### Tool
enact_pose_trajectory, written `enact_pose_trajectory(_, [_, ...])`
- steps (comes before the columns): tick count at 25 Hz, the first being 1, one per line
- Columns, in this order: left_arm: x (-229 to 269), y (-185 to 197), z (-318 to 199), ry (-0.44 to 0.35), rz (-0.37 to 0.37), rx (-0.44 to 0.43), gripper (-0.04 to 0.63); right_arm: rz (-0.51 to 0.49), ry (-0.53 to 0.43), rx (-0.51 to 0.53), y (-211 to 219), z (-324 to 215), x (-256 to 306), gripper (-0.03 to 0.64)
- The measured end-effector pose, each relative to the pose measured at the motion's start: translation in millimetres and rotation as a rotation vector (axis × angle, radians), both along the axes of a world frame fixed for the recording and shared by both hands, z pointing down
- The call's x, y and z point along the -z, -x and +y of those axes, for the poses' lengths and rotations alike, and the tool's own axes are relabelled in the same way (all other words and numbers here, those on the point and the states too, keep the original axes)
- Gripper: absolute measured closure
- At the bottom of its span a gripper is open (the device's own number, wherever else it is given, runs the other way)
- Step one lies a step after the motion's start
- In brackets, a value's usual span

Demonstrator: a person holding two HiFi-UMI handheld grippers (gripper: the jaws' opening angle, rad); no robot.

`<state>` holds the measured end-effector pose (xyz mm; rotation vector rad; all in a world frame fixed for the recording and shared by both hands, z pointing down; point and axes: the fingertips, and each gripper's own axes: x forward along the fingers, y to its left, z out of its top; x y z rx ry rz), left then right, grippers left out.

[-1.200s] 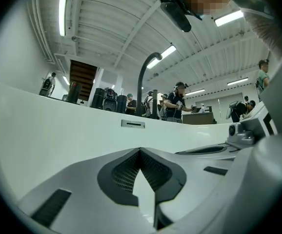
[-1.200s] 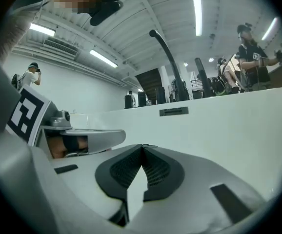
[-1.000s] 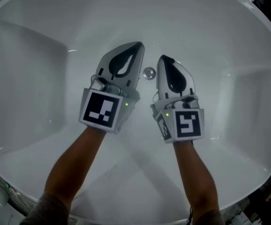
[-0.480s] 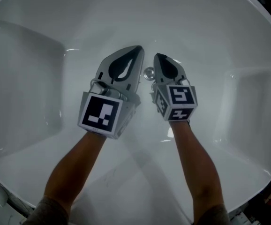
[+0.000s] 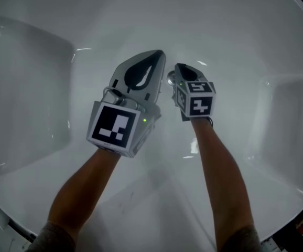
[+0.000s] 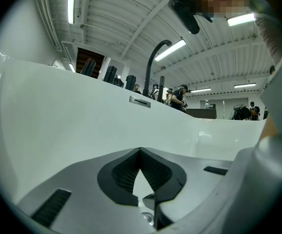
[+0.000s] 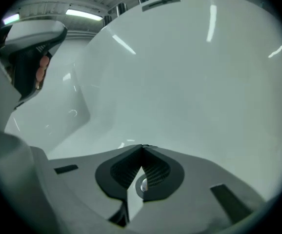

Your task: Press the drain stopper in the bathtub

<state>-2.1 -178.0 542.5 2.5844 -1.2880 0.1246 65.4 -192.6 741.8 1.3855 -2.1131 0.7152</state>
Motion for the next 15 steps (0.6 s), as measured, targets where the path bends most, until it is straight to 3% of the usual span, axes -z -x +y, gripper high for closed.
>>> enact_pose_trajectory(9, [-9.7,-1.1,3.3,0.028,-0.007,-0.01,0.595,0.06,0.231,-0.035,-20.9,32.2,-68.8,0.618])
enact_pose_trajectory(15, [-15.9,0.1,3.0,0.043,-0.017,-0.007,0.595,0.101,0.286,-0.015,-20.3,41.0,-84.4,0.618])
